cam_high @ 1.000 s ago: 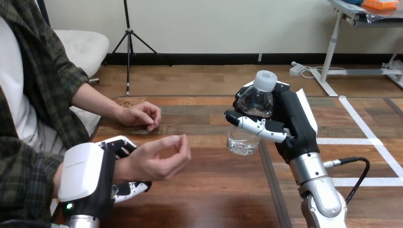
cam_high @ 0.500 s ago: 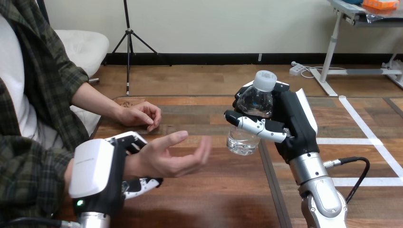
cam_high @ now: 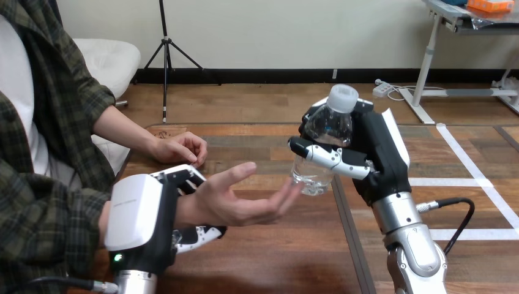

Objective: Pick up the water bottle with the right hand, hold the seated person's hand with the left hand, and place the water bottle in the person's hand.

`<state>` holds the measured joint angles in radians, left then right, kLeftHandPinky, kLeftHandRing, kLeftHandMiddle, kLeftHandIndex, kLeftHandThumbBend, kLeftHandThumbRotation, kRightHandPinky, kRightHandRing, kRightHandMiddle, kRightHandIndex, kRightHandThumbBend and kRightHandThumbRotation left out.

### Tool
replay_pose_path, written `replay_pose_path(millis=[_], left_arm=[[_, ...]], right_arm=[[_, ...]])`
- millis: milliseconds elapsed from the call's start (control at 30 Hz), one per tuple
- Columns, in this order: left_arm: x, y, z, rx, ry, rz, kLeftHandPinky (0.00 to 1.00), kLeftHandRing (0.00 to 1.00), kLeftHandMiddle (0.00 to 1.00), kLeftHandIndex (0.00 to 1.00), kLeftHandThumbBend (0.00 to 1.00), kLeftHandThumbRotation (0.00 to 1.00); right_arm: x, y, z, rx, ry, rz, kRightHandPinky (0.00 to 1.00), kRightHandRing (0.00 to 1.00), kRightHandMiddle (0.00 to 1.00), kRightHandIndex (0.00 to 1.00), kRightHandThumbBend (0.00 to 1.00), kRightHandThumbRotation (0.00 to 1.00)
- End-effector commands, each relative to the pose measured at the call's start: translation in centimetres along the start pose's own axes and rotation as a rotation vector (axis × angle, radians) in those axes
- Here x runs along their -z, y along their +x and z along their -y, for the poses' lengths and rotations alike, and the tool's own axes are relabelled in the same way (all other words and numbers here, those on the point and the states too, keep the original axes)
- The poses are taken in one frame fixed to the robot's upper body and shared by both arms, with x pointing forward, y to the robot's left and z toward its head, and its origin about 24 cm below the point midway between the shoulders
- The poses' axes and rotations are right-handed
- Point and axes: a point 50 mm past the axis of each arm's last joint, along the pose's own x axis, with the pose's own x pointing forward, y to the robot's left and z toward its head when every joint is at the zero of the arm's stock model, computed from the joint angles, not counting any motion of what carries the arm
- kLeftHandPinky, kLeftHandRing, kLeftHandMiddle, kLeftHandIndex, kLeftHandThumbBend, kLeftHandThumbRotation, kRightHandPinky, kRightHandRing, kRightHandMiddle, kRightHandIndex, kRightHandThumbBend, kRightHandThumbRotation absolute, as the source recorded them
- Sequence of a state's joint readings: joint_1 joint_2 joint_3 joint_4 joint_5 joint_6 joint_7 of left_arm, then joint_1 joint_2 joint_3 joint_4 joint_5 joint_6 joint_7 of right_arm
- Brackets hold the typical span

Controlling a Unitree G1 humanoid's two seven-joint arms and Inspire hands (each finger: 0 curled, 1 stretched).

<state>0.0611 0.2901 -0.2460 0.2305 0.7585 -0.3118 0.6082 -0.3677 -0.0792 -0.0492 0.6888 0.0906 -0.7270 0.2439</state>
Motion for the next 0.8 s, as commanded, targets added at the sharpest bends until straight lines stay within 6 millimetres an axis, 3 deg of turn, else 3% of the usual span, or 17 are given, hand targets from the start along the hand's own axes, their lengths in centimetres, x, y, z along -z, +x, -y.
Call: replay_pose_path(millis=[0,767], left_arm=[[-3.8,0.9,1.3,0.019,-0.116,0.129,0.24,0.3,0.36,0.4,0.83,0.0],[-5.2,0.8,1.8,0.033,-0.167,0.169,0.24,0.3,0.36,0.39,0.85,0.0]], right_arm=[[-2.9,2.3,-0.3,-0.009,-0.021,0.155,0.35,0.38,0.41,0.4,0.66,0.0],[-4.1,2.7,-1.5,-0.041,-0.032,0.215,0.33,0.37,0.41,0.39,0.68,0.0]])
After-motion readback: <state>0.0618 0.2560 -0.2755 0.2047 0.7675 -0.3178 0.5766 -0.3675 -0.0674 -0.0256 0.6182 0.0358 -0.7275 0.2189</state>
